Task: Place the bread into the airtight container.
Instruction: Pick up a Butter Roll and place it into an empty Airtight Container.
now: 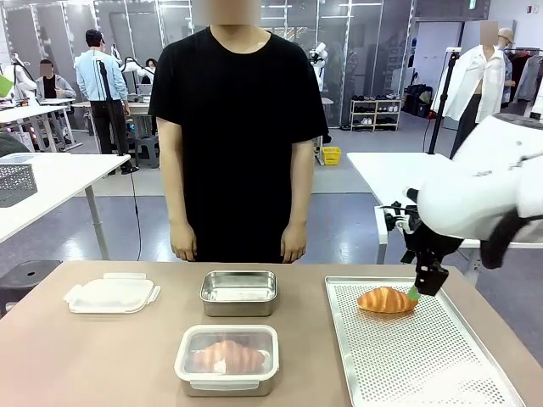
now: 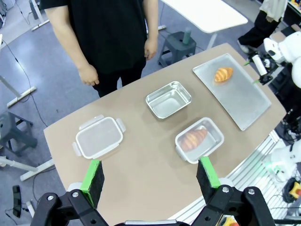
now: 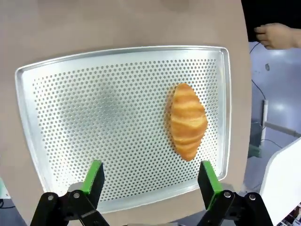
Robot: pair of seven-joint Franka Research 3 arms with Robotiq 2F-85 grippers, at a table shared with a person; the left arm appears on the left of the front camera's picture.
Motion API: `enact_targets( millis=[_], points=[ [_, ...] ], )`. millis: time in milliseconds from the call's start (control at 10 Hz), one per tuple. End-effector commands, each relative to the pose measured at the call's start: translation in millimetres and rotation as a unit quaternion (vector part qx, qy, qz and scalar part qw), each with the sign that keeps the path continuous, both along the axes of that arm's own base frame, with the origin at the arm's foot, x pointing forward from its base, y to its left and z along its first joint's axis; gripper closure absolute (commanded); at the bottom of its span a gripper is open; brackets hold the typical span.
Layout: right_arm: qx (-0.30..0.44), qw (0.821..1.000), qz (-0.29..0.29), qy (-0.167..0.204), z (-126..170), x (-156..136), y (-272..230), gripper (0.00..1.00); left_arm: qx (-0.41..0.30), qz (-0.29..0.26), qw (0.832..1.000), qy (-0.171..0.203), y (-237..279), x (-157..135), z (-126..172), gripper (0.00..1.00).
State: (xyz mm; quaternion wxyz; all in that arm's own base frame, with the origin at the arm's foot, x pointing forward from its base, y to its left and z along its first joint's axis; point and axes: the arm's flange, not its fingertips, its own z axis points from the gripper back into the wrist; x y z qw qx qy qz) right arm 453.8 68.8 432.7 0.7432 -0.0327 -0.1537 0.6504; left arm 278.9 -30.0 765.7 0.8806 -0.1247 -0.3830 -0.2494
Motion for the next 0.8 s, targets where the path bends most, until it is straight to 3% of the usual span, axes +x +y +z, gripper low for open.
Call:
enact_targets(
  millis=[0, 300, 500, 700],
  points=[
    [-0.031, 0.999, 0.015, 0.016, -8.7, 34.7, 7.2, 0.00, 0.002, -0.005, 1.000, 0.000, 0.7, -0.4, 1.3, 0.00],
    [-0.041, 0.998, 0.035, 0.023, -37.4, 65.9, 13.9, 0.00, 0.002, -0.005, 1.000, 0.000, 0.7, -0.4, 1.3, 0.00],
    [-0.040, 0.997, 0.031, 0.060, -59.6, 86.6, 9.4, 0.00, 0.002, -0.005, 1.000, 0.000, 0.7, -0.4, 1.3, 0.00],
    [-0.054, 0.996, 0.038, 0.068, -75.8, 102.2, 2.6, 0.00, 0.002, -0.005, 1.000, 0.000, 0.7, -0.4, 1.3, 0.00]
  ],
)
